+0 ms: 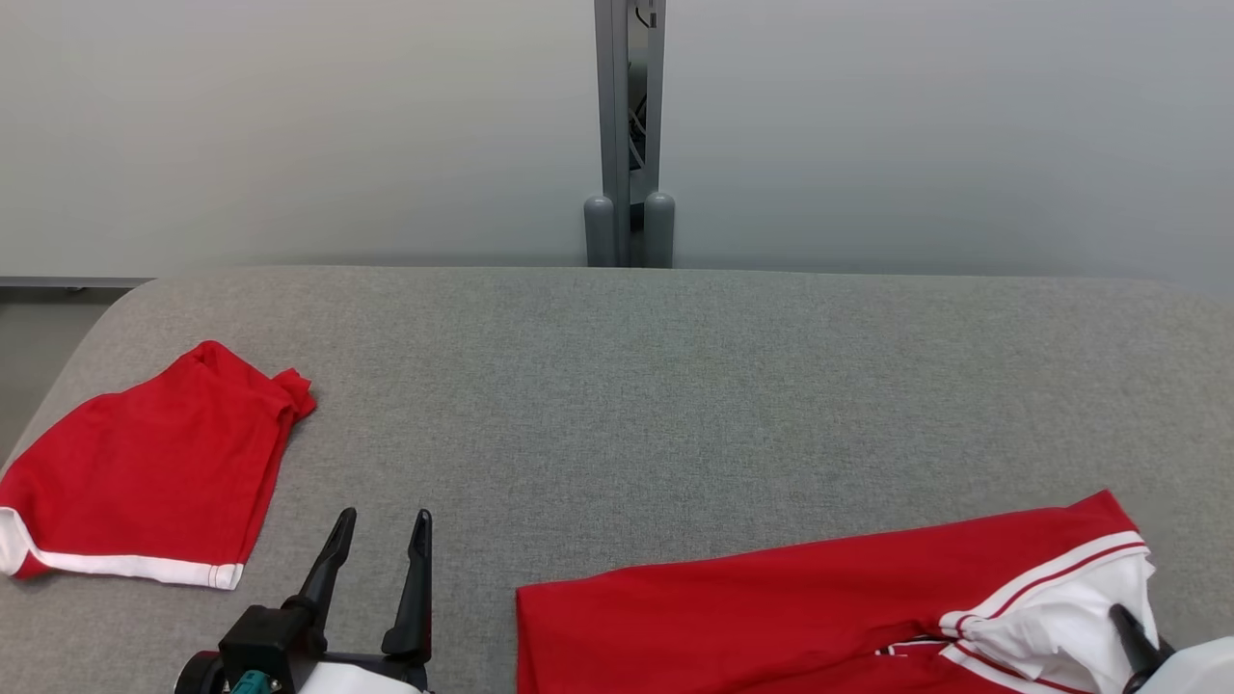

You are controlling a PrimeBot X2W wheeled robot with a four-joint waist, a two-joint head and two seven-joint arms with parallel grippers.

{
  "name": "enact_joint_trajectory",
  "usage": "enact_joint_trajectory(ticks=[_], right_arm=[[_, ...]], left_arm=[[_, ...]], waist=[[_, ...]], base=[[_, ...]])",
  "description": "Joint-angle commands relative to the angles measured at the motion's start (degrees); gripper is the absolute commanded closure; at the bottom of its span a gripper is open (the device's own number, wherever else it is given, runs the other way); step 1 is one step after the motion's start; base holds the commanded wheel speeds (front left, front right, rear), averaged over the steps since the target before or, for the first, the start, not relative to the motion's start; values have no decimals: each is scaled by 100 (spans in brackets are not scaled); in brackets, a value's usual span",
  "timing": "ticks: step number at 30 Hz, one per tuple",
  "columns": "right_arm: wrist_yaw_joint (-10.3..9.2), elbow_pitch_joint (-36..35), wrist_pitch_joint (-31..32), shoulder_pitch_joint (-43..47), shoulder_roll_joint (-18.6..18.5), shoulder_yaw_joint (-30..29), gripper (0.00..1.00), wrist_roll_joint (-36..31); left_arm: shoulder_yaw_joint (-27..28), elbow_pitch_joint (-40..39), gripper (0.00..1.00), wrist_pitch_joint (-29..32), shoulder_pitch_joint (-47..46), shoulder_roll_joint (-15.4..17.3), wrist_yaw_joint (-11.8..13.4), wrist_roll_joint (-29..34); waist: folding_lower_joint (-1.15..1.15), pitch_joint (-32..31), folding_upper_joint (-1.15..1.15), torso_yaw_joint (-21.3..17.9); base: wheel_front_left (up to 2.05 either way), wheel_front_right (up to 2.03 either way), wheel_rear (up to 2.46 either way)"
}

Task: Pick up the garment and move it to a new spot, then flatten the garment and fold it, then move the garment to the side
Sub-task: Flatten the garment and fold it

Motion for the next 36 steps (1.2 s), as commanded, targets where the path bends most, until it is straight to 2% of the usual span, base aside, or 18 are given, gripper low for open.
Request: enact_joint_trajectory(ticks=[1,4,8,20,30,36], right_arm=[[-14,86,-54,-89,-79,-28,100,-24],[-13,106,47,-201,-166,22,100,-4],[-9,-204,292,-154,-223,187,100,125],[-8,-1998,1347,369,-375,479,100,951],[-8,-3519,2163,946,76,471,100,1832],[-8,-3929,2424,1060,526,454,100,2250]], left_arm=[[-2,9,0,-21,-100,22,22,-37],[-8,10,0,-21,-80,22,31,-47],[-16,12,0,-21,-33,23,53,-87],[-55,5,0,-21,35,21,125,-167],[-101,18,0,-21,64,22,142,-216],[-131,30,0,-21,59,23,130,-244]], waist=[[0,-14,0,5],[0,-44,0,5],[0,-90,0,-13],[0,-210,0,-176],[0,-273,0,-172],[0,-279,0,-58]], base=[[0,0,0],[0,0,0],[0,0,0],[0,0,0],[0,0,0],[0,0,0]])
